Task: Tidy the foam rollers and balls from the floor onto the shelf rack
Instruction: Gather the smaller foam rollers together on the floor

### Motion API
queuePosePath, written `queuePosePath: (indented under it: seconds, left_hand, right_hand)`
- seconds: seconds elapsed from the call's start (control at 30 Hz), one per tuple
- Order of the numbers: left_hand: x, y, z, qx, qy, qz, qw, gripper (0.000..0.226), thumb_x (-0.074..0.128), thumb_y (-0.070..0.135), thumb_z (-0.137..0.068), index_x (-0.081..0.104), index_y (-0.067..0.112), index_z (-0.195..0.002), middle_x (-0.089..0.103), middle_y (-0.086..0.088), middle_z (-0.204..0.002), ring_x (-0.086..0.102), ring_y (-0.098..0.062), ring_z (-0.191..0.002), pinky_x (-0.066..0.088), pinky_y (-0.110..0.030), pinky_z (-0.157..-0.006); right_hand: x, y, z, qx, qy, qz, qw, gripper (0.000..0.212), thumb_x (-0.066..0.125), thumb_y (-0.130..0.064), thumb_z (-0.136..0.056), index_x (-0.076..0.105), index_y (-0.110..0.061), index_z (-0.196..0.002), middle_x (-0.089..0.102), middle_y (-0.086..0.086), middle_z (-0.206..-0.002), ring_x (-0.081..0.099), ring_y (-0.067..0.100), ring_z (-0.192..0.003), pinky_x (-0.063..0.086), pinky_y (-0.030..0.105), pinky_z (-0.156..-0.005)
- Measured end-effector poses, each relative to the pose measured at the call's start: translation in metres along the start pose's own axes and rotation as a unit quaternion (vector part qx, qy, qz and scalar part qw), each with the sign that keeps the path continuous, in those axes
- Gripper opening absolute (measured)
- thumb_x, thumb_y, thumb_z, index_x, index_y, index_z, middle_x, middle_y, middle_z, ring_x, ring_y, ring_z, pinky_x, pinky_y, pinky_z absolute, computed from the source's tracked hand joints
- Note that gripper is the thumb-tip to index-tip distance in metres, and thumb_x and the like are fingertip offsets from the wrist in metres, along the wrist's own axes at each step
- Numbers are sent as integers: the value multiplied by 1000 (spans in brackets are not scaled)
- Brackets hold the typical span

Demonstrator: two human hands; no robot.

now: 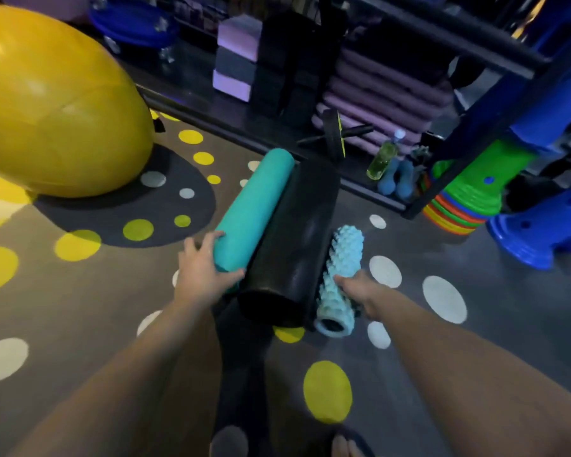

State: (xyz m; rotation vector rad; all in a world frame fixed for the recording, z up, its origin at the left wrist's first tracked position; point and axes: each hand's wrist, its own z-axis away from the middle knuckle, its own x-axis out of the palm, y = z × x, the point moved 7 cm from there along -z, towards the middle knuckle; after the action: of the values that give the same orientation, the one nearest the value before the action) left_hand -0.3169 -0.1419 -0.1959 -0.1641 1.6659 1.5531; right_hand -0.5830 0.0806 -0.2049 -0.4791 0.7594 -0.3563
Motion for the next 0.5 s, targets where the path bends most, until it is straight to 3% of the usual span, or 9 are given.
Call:
queuePosePath:
  seconds: [0.03, 0.1, 0.23, 0.33, 0.43, 0.5]
  left_hand:
    - [8, -5, 7, 9, -8, -22, 1000, 80, 84, 45, -73, 46, 34, -142, 40, -11, -126, 46, -41, -120, 44, -49, -102]
    - [16, -7, 11, 21, -18, -50, 998, 76, 78, 47, -79, 43, 34, -146, 39, -12, -128, 45, -40, -120, 43, -48, -102]
    - [2, 0, -2, 68, -47, -48, 995, 55, 60, 49, -96, 46, 34, -147, 46, -12, -131, 48, -38, -125, 43, -46, -106]
    - [-47, -6, -14, 75, 17, 11, 997, 41, 55, 37, -101, 53, 28, -140, 55, -9, -122, 58, -32, -116, 49, -45, -99]
    - [-117, -29, -10, 39, 143, 39, 988, 30, 52, 16, -100, 62, 15, -128, 65, -12, -119, 60, -32, -114, 49, -45, -94]
    - [-168, -52, -2, -6, 198, 55, 979, 31, 49, 9, -97, 64, 12, -124, 68, -14, -120, 60, -34, -116, 48, -46, -94]
  right_hand:
    - [4, -7, 9, 10, -8, 30, 999, 55, 57, -30, -96, 41, -7, -143, 63, 13, -124, 63, 27, -91, 57, 37, -71]
    - [5, -26, 22, 4, 20, 57, 998, 35, 45, -13, -102, 52, 1, -133, 63, 19, -125, 61, 30, -95, 52, 39, -75]
    - [2, -93, 46, -123, 192, 67, 972, 40, 36, -16, -107, 51, -2, -141, 54, 23, -142, 51, 39, -126, 40, 40, -102]
    - [39, -159, 92, -262, 279, 59, 922, 39, 38, -24, -108, 53, -12, -141, 48, 20, -145, 40, 42, -132, 30, 45, -110]
    - [112, -220, 144, -406, 229, 130, 875, 33, 42, -23, -107, 57, -15, -135, 50, 17, -138, 42, 38, -129, 29, 44, -109]
    - [166, -253, 176, -457, 168, 158, 859, 32, 42, -19, -105, 58, -15, -132, 52, 18, -135, 43, 38, -129, 29, 43, -109]
